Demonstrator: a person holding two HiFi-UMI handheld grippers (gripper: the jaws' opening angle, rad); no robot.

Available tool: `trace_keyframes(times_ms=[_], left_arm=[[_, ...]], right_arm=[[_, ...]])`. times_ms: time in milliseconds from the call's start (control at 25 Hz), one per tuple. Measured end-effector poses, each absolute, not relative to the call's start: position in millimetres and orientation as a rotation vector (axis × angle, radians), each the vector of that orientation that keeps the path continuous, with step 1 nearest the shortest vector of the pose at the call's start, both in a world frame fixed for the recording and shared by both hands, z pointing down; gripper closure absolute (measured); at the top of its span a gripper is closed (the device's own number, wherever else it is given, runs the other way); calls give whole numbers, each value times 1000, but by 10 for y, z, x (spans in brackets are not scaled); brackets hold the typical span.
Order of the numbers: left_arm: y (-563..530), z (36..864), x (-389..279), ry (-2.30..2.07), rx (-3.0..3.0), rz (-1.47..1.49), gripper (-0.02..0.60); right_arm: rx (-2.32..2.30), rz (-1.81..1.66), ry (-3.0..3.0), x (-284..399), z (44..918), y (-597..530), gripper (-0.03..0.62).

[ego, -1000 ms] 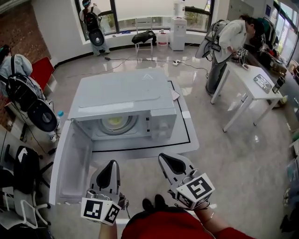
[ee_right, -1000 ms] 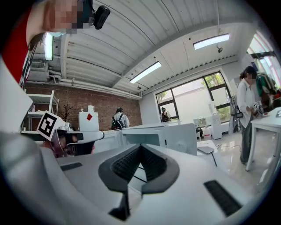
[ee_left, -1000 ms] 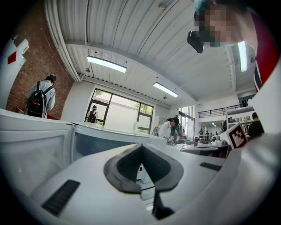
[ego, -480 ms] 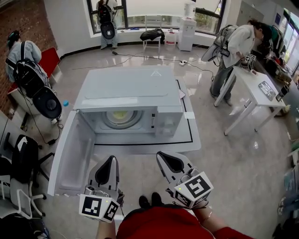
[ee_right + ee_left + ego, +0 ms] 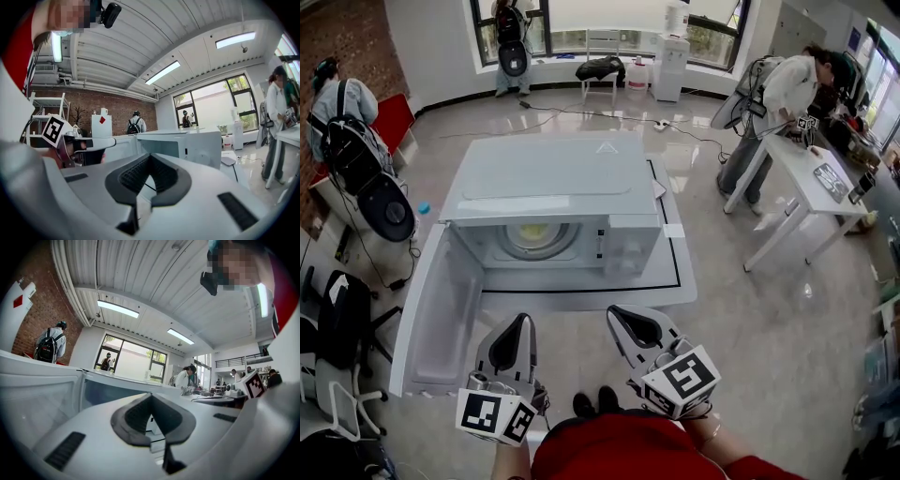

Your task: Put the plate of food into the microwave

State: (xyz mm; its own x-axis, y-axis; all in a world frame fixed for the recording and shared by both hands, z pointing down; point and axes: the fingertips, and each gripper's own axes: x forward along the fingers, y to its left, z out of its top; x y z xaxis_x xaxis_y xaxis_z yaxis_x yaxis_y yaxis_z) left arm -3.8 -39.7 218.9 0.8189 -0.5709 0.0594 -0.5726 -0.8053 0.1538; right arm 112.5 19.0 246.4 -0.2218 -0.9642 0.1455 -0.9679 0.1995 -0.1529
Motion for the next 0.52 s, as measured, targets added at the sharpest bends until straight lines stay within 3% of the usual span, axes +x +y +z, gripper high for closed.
trace_keyframes(times_ms=[520], left_arm=[[-409, 2161, 19, -885, 2852, 16, 574]], right_arm=[[1954, 319, -2414, 1160, 2430, 158, 580]])
